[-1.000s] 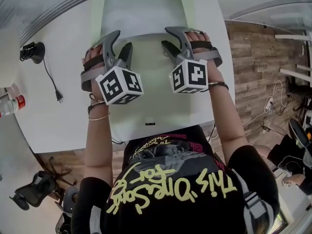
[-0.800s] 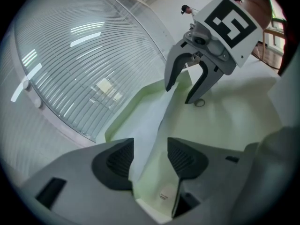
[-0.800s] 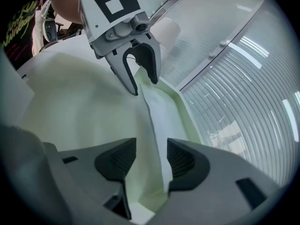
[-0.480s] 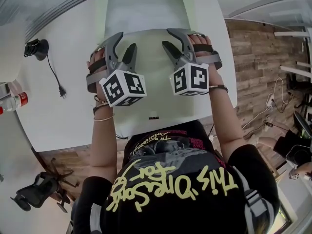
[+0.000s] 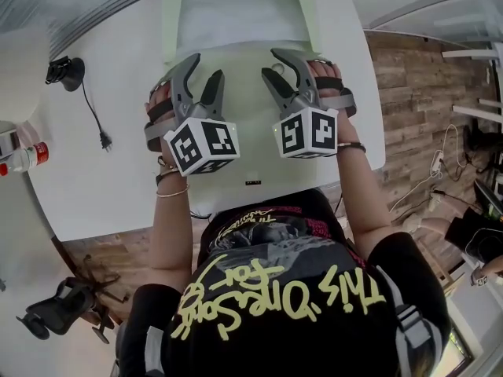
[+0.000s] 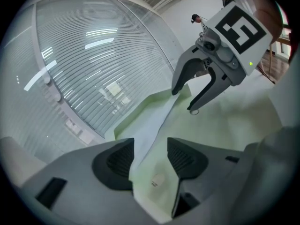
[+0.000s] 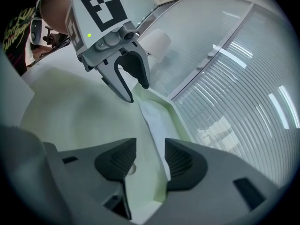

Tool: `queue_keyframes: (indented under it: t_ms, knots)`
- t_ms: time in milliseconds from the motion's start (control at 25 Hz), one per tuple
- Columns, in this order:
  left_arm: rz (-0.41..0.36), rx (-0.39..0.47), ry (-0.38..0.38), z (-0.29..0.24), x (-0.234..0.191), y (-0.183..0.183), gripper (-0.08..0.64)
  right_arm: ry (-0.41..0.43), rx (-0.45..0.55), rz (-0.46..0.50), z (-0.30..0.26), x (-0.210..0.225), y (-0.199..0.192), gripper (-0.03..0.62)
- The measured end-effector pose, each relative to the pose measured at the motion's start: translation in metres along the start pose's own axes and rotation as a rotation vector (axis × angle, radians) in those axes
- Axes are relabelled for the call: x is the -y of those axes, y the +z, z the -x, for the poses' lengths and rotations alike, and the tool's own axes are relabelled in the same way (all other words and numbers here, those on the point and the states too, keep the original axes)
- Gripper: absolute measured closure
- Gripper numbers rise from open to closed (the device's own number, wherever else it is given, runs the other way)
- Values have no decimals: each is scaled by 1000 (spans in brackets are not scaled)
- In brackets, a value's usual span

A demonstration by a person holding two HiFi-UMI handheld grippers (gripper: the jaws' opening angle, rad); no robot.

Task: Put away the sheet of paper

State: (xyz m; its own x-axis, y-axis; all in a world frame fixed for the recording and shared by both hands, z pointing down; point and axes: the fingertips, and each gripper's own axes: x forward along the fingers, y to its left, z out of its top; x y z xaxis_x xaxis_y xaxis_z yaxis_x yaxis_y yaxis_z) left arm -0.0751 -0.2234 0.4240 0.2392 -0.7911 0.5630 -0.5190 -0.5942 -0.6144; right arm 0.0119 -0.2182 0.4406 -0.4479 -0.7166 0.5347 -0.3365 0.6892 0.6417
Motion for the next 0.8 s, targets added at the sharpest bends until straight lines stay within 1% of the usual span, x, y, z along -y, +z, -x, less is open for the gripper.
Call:
queue_keyframes:
  t_ms: [160,320,520,680,800]
  knots:
    - [53,37,15,9,-3,2,336,14,-4,-31,3,-5,3,400]
    - [82,65,36,19,-2,3,337,11,-3,-56,10,-9,6,400]
    - [103,81,64,30,-3,1,337,-27,42,-107,22,-11,16,403]
    - [125,107,82,39,-6,1,337,-44,44,-120,28,-15,21,404]
    - [147,123,78,43,-7,1,337,-59,59,-159,31,-14,25,408]
